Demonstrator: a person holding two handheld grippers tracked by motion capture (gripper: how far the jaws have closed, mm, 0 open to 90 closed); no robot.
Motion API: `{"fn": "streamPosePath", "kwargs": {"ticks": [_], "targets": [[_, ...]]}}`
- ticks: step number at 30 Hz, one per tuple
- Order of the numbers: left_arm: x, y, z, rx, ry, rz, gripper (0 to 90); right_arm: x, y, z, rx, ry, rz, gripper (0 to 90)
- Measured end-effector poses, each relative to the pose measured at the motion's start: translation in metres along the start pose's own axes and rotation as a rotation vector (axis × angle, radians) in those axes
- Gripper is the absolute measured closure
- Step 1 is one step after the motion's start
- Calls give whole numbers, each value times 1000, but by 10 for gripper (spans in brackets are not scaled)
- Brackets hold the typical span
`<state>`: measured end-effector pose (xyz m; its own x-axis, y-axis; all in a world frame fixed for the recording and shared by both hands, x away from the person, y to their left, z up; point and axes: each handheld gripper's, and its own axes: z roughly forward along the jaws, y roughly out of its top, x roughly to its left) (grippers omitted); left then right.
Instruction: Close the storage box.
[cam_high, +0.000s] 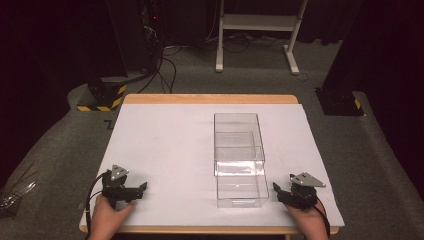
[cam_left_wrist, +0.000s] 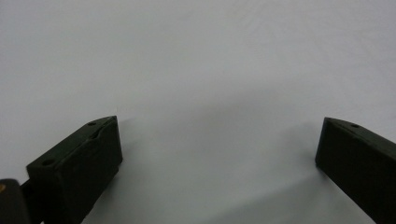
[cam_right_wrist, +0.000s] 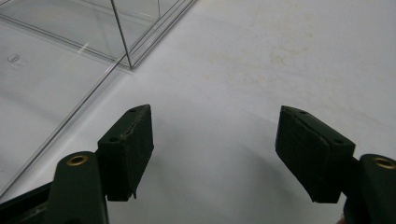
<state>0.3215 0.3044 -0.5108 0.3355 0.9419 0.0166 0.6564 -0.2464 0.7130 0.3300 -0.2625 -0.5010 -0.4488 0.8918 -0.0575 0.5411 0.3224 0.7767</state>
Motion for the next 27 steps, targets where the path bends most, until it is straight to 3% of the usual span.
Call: {"fn": "streamPosePath", "kwargs": {"ticks": [17,27], "targets": [[0,0,0,1,-2,0,6,-1,1,1,11,7,8,294],[0,0,0,0,-2,0,7,-2,-1,-2,-19,12,20,311]]}}
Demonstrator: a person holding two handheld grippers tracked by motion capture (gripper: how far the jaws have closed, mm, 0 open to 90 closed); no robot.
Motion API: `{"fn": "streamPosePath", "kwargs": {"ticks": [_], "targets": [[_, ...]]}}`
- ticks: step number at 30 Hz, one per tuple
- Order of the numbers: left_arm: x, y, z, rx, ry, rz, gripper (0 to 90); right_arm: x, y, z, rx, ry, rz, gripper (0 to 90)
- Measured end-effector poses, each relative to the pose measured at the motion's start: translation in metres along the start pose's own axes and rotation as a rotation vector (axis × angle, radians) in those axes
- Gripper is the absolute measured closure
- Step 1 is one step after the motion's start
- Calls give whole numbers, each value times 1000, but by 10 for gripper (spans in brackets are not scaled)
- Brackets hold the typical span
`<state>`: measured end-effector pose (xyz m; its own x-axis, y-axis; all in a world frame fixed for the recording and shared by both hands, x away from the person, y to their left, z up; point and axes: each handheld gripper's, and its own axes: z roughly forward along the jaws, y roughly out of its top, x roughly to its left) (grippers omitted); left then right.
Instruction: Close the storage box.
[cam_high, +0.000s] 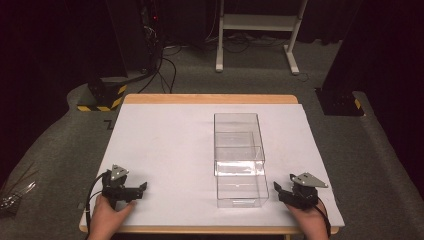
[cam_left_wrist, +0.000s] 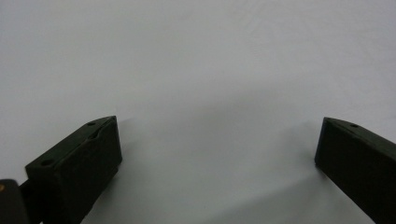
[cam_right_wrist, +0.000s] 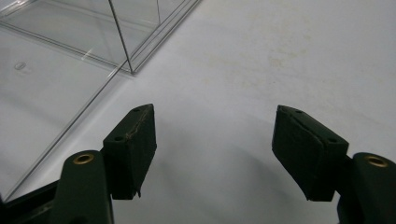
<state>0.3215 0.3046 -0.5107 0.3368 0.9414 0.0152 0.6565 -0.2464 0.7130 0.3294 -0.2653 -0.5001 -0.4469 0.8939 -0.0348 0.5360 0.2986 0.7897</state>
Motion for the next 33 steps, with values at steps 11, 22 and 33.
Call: {"fn": "streamPosePath", "kwargs": {"ticks": [11,22,33], "targets": [[0,0,0,0,0,0,6,0,1,-9,-36,12,-18,310],[0,0,0,1,0,0,7,4,7,-22,-72,12,-18,312],[0,0,0,0,0,0,7,9,11,-31,-98,16,-32,311]]}}
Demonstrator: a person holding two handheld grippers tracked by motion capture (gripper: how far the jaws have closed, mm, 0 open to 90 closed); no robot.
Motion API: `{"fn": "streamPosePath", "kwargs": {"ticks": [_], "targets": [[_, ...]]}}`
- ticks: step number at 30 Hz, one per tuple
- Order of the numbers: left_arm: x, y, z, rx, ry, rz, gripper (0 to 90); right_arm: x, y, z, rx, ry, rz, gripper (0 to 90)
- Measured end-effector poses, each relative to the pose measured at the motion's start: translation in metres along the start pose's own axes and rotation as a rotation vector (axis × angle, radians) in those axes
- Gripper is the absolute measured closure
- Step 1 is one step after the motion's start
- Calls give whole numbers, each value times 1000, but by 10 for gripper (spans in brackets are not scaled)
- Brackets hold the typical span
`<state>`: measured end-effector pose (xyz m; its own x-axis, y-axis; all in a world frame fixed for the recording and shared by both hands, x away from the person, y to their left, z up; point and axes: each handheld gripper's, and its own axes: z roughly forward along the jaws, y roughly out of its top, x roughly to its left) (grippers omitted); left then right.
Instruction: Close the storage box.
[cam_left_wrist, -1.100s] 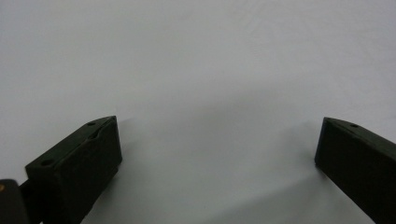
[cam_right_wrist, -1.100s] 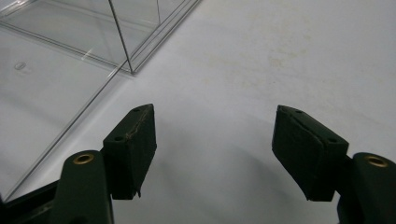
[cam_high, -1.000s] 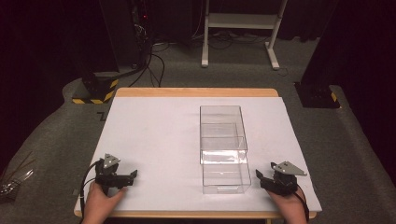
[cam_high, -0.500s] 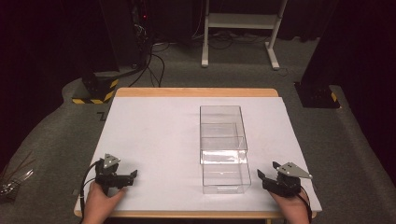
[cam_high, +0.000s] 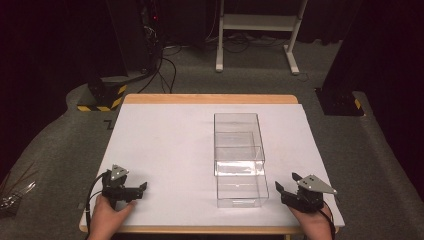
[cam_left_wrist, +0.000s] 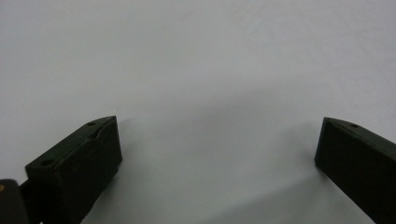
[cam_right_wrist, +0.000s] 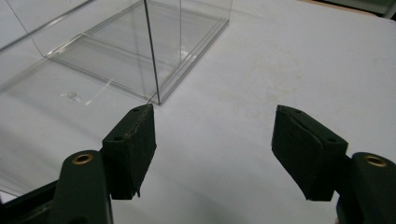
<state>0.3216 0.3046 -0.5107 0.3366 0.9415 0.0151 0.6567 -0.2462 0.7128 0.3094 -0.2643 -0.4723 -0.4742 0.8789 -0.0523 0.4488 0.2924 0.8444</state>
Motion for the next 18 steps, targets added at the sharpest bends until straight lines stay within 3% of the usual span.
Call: {"fn": "streamPosePath", "kwargs": {"ticks": [18], "targets": [[0,0,0,0,0,0,7,10,13,-23,-67,12,-14,311]]}}
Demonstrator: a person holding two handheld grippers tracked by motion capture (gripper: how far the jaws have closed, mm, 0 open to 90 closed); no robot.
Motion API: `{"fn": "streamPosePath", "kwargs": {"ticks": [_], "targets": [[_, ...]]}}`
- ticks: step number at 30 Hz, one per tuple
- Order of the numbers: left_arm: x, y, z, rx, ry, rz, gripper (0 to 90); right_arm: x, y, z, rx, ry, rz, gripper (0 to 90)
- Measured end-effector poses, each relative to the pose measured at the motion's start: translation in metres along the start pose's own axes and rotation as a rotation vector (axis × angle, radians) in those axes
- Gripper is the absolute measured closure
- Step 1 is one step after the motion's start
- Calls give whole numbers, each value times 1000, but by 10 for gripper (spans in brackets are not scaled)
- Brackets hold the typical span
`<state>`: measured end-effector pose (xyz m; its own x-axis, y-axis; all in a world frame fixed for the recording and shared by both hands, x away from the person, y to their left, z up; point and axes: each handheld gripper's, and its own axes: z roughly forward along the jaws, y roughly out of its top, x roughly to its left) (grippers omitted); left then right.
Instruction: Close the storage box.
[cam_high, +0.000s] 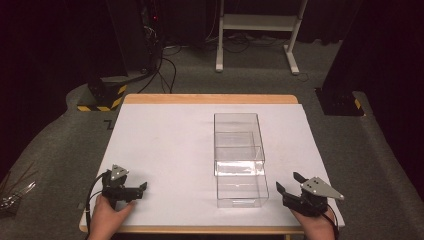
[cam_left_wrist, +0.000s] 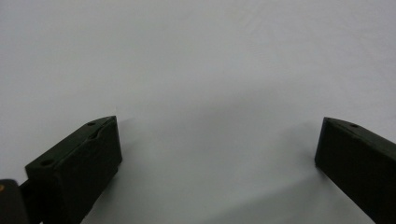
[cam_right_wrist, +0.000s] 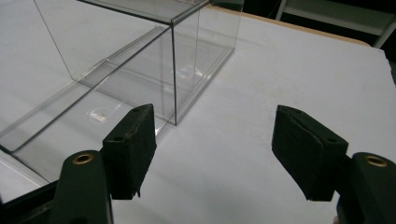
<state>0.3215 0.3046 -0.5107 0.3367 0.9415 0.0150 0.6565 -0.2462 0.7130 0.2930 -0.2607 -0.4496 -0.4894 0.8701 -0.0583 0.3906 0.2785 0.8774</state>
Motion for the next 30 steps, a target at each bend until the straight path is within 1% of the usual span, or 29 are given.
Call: {"fn": "streamPosePath", "kwargs": {"ticks": [7,10,20,23,27,29,30], "targets": [[0,0,0,0,0,0,6,3,4,-6,-14,12,-1,311],[0,0,0,0,0,0,7,7,6,-12,-28,25,-1,311],[0,0,0,0,0,0,6,18,10,-20,-56,56,-18,308],[0,0,0,0,0,0,7,20,11,-21,-56,59,-16,308],[0,0,0,0,0,0,7,23,11,-22,-60,72,-18,305],[0,0,0,0,0,0,6,24,11,-22,-61,82,-10,303],[0,0,0,0,0,0,7,25,11,-22,-61,85,-15,300]]}}
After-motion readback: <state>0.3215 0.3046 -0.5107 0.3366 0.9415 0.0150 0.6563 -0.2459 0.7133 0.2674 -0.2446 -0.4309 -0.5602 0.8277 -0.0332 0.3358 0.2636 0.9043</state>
